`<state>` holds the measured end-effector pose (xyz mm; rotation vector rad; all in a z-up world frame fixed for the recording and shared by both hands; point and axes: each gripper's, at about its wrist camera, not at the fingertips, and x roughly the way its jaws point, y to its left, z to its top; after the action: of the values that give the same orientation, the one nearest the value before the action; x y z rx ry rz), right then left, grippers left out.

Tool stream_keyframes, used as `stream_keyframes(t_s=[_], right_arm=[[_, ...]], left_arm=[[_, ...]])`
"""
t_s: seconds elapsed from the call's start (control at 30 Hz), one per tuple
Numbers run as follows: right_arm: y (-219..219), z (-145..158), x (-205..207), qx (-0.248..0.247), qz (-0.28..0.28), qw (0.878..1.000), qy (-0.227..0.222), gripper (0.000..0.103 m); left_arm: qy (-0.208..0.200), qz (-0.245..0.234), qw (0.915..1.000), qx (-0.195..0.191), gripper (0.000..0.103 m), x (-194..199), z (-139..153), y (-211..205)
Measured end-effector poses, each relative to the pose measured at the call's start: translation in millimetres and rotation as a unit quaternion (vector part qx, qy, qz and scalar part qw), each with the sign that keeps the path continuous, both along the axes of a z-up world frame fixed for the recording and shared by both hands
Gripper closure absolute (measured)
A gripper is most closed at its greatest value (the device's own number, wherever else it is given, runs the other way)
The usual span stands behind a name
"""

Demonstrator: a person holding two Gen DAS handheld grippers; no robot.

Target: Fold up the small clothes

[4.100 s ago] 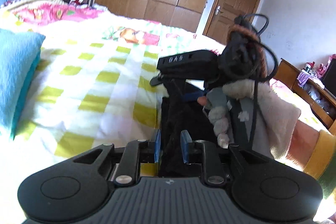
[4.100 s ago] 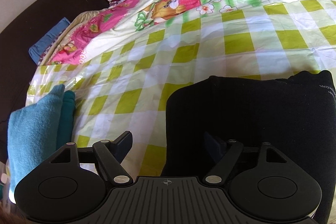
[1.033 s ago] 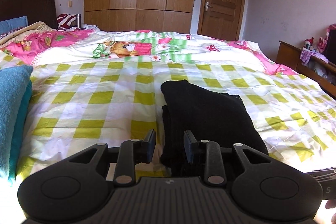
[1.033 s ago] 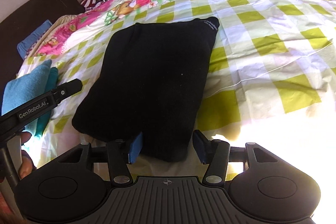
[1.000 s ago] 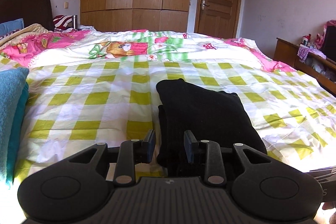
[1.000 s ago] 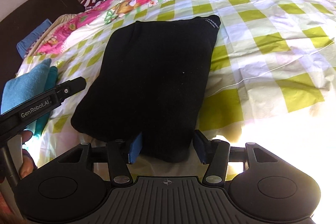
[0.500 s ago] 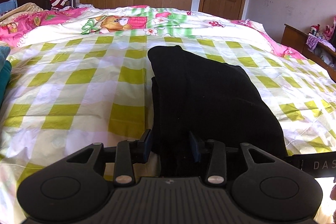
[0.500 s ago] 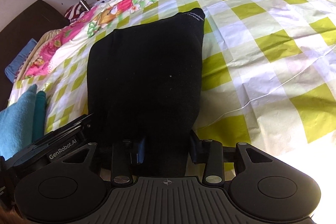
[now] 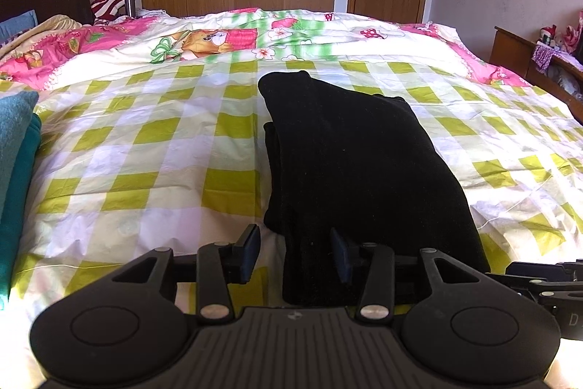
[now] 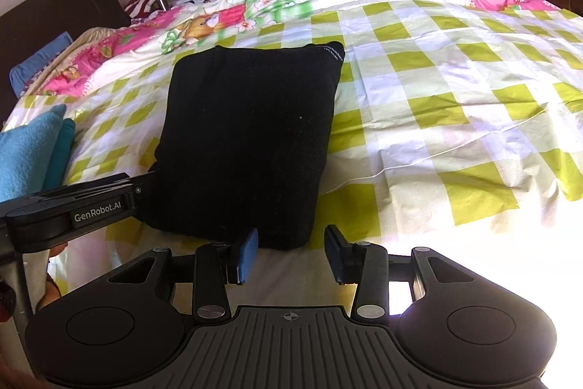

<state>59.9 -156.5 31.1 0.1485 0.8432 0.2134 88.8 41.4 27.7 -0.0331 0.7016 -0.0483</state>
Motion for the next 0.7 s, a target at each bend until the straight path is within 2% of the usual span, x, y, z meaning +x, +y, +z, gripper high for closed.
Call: stream_keyframes(t_s=[0.2,0.43,0.7], right_arm=[[10,-4,-14,-0.009,-0.004,1.0,-0.002,0.063],[12,-3,-20,-0.01,-0.007,1.0,-0.006,0.063],[10,-4,-27,-0.01,-0.008,1.0,-0.009,0.063]], left_arm=[[-0.006,0.007,0.9996,0.026,0.04,-27,4,-5],[0.009,0.008,0.9993,0.035,0.039,-48,-4,-9],[0.01,0.004,0.9992,0.038,0.039,-54,-4,-14]])
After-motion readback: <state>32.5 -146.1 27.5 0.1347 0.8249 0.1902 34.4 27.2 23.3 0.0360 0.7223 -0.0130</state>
